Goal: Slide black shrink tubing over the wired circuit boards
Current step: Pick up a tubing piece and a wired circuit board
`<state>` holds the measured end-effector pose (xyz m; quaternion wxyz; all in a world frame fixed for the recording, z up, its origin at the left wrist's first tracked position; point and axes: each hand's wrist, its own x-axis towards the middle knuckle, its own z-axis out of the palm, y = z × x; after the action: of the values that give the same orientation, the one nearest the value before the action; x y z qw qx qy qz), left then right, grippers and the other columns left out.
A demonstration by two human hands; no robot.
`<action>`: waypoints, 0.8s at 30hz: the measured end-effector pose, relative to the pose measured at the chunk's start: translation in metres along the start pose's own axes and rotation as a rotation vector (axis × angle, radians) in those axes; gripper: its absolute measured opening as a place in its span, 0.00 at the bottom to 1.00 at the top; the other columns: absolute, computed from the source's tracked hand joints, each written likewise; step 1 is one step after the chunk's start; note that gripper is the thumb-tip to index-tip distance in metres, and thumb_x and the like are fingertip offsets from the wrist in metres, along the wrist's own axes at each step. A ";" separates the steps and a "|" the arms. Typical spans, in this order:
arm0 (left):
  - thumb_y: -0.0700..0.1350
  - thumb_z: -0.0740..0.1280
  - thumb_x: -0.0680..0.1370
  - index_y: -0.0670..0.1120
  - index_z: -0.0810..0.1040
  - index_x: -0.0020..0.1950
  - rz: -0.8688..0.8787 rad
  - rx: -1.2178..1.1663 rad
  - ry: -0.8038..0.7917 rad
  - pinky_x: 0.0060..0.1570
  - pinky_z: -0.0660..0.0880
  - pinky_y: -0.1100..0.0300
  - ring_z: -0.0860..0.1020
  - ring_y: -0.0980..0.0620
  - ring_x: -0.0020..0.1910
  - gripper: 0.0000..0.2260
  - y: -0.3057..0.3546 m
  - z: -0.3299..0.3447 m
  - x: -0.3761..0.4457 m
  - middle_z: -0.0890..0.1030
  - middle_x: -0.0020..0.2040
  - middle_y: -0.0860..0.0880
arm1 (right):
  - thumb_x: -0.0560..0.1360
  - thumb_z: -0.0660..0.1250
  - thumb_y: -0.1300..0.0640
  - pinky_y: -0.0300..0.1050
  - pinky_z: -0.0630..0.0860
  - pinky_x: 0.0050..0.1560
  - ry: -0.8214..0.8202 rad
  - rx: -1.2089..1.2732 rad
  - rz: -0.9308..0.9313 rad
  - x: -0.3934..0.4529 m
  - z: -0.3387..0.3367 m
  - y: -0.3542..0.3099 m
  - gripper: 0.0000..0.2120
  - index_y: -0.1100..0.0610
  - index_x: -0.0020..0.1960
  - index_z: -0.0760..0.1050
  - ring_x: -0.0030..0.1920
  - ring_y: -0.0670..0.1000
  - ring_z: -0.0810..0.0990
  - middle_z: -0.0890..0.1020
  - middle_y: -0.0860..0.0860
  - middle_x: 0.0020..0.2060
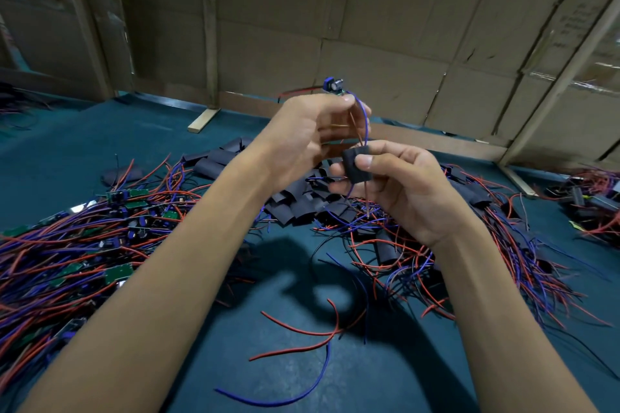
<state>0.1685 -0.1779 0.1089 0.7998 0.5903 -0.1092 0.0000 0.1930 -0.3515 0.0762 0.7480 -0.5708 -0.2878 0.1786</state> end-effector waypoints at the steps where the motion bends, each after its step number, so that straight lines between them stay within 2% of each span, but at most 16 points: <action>1: 0.45 0.60 0.83 0.41 0.81 0.50 0.013 0.045 -0.007 0.29 0.75 0.63 0.81 0.48 0.43 0.12 0.000 -0.001 0.000 0.82 0.46 0.41 | 0.75 0.68 0.66 0.57 0.82 0.53 0.001 -0.014 -0.007 0.000 -0.001 0.001 0.07 0.66 0.51 0.82 0.47 0.63 0.86 0.85 0.65 0.47; 4: 0.43 0.61 0.83 0.37 0.82 0.55 0.037 0.194 -0.061 0.33 0.74 0.59 0.78 0.43 0.44 0.13 0.001 -0.006 0.000 0.82 0.46 0.40 | 0.74 0.71 0.65 0.54 0.82 0.52 0.014 0.018 -0.008 0.001 -0.002 0.000 0.06 0.65 0.51 0.83 0.47 0.62 0.86 0.85 0.65 0.47; 7: 0.42 0.63 0.83 0.37 0.83 0.57 0.059 0.359 -0.132 0.43 0.76 0.56 0.78 0.42 0.46 0.12 0.003 -0.014 -0.001 0.84 0.50 0.37 | 0.72 0.73 0.63 0.48 0.83 0.47 0.016 0.059 0.010 -0.001 -0.003 -0.002 0.05 0.62 0.47 0.85 0.44 0.58 0.87 0.85 0.63 0.47; 10: 0.47 0.64 0.83 0.39 0.81 0.63 0.001 0.359 -0.223 0.50 0.78 0.54 0.79 0.43 0.50 0.14 0.005 -0.021 -0.003 0.84 0.54 0.39 | 0.71 0.72 0.66 0.46 0.83 0.43 0.060 0.070 0.009 -0.002 -0.003 -0.001 0.07 0.65 0.48 0.81 0.40 0.56 0.87 0.85 0.62 0.43; 13: 0.58 0.59 0.84 0.40 0.76 0.69 -0.123 0.203 -0.163 0.51 0.79 0.54 0.82 0.47 0.51 0.25 0.007 -0.024 -0.001 0.84 0.54 0.45 | 0.70 0.70 0.67 0.43 0.83 0.40 0.076 0.070 0.009 -0.003 -0.003 -0.002 0.09 0.69 0.50 0.77 0.35 0.52 0.86 0.86 0.61 0.40; 14: 0.59 0.58 0.84 0.40 0.77 0.69 -0.140 0.144 -0.120 0.50 0.79 0.56 0.82 0.49 0.50 0.25 0.007 -0.025 0.001 0.84 0.52 0.47 | 0.70 0.70 0.67 0.43 0.83 0.40 0.077 0.062 0.016 -0.004 -0.003 -0.003 0.11 0.69 0.51 0.76 0.35 0.51 0.86 0.86 0.61 0.40; 17: 0.50 0.63 0.83 0.41 0.82 0.63 -0.070 0.070 -0.032 0.43 0.77 0.61 0.80 0.54 0.43 0.16 0.004 -0.026 0.002 0.82 0.46 0.50 | 0.69 0.72 0.67 0.50 0.84 0.44 0.093 0.031 0.022 -0.004 -0.008 -0.004 0.15 0.68 0.54 0.76 0.40 0.55 0.86 0.85 0.63 0.42; 19: 0.47 0.65 0.82 0.42 0.83 0.60 -0.030 0.097 -0.022 0.41 0.75 0.62 0.79 0.54 0.41 0.12 0.003 -0.027 0.002 0.81 0.44 0.51 | 0.67 0.74 0.67 0.53 0.84 0.45 0.120 0.022 0.012 -0.002 -0.009 -0.003 0.14 0.66 0.52 0.79 0.40 0.57 0.85 0.84 0.63 0.42; 24: 0.43 0.67 0.81 0.41 0.83 0.58 0.036 0.127 -0.036 0.44 0.79 0.60 0.80 0.51 0.43 0.10 0.002 -0.025 0.001 0.81 0.42 0.49 | 0.67 0.75 0.67 0.50 0.84 0.43 0.129 0.042 -0.064 0.000 -0.007 -0.001 0.11 0.58 0.48 0.85 0.37 0.55 0.85 0.86 0.59 0.43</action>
<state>0.1737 -0.1538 0.1043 0.7586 0.6376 -0.1338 0.0108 0.1972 -0.3574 0.0761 0.7823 -0.5556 -0.2532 0.1234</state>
